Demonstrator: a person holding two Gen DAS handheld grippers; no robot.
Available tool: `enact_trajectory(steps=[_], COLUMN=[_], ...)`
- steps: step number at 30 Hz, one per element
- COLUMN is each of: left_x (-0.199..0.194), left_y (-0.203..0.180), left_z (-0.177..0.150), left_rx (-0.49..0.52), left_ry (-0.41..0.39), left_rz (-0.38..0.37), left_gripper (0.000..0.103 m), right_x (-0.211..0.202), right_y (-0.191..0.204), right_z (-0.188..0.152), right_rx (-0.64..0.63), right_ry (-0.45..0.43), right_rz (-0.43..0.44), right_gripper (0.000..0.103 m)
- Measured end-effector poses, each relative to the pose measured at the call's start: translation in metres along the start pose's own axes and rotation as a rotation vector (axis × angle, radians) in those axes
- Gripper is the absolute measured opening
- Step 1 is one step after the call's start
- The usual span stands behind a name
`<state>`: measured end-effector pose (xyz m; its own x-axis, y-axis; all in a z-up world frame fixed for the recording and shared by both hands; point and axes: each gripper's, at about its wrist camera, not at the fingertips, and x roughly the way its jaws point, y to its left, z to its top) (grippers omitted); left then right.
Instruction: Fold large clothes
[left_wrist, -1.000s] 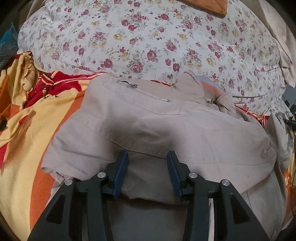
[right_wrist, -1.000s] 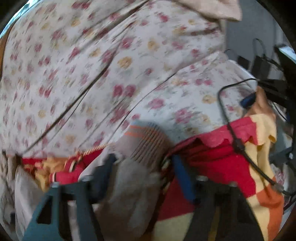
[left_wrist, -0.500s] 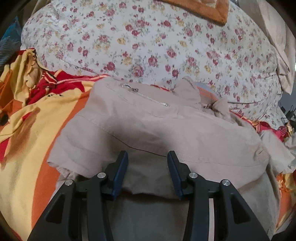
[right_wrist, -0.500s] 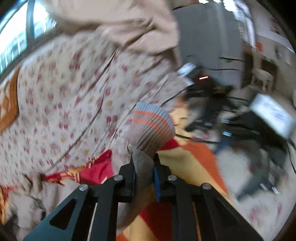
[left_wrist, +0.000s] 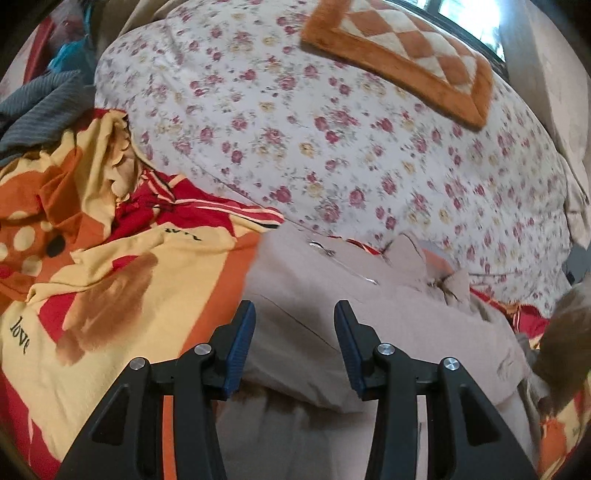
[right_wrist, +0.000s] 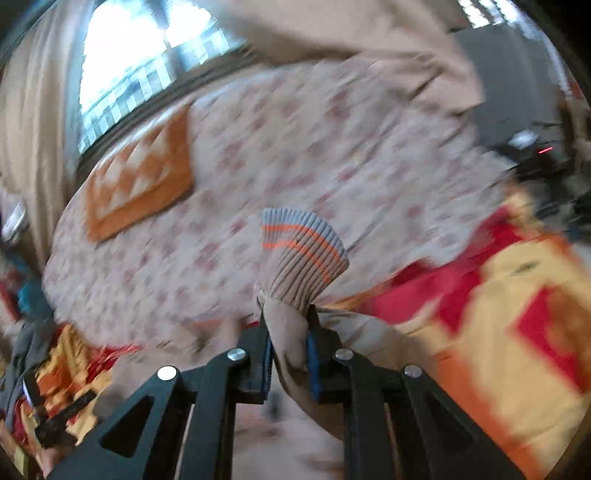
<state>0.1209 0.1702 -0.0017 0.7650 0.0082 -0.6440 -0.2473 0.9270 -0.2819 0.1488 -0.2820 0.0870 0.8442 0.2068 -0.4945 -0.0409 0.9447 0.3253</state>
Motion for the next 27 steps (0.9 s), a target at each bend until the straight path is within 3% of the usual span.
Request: enact_trajectory(steps=[4,9,10,11,13,17,20,25,27], left_x=[0.006,0.008,0.010,0.014,0.018,0.022,0.026,0.030,0.033], left_y=[0.000,-0.020,-0.025,-0.032,-0.045,-0.077,-0.093,-0.121,-0.128], left_z=[0.000,-0.005,-0.007,-0.010,-0.015,-0.033,-0.045,-0.057,-0.055], left_rx=[-0.009,0.045,0.057,0.072,0.107,0.209,0.237,0.241,0.193], left_ry=[0.017,0.045,0.059,0.080,0.114,0.177,0.228,0.305,0.325], left_rz=[-0.020,-0.132,-0.160,-0.194,-0.236,-0.326,-0.422,-0.577,-0.617], left_gripper=[0.032,0.032,0.032,0.032,0.032,0.032,0.032,0.032,0.032], right_x=[0.072,0.123,0.124,0.124,0.110,0.066,0.039,0.023,0.015], right_y=[0.077,0.109,0.107,0.105,0.102,0.092,0.072,0.033,0.033], right_z=[-0.055,-0.120,-0.124,-0.125,-0.124,-0.125,-0.129,-0.153,-0.161], right_rx=[-0.099,-0.267,-0.275,-0.267,-0.276,-0.364,-0.413,-0.366,-0.383], right_ry=[0.142,0.293,0.318,0.342,0.344,0.376,0.412,0.550,0.508], right_rz=[0.070,-0.032,-0.029,0.000,0.031,0.076,0.029,0.002,0.001], right_gripper=[0.016,0.025,0.032,0.041,0.048,0.056,0.058,0.062,0.065])
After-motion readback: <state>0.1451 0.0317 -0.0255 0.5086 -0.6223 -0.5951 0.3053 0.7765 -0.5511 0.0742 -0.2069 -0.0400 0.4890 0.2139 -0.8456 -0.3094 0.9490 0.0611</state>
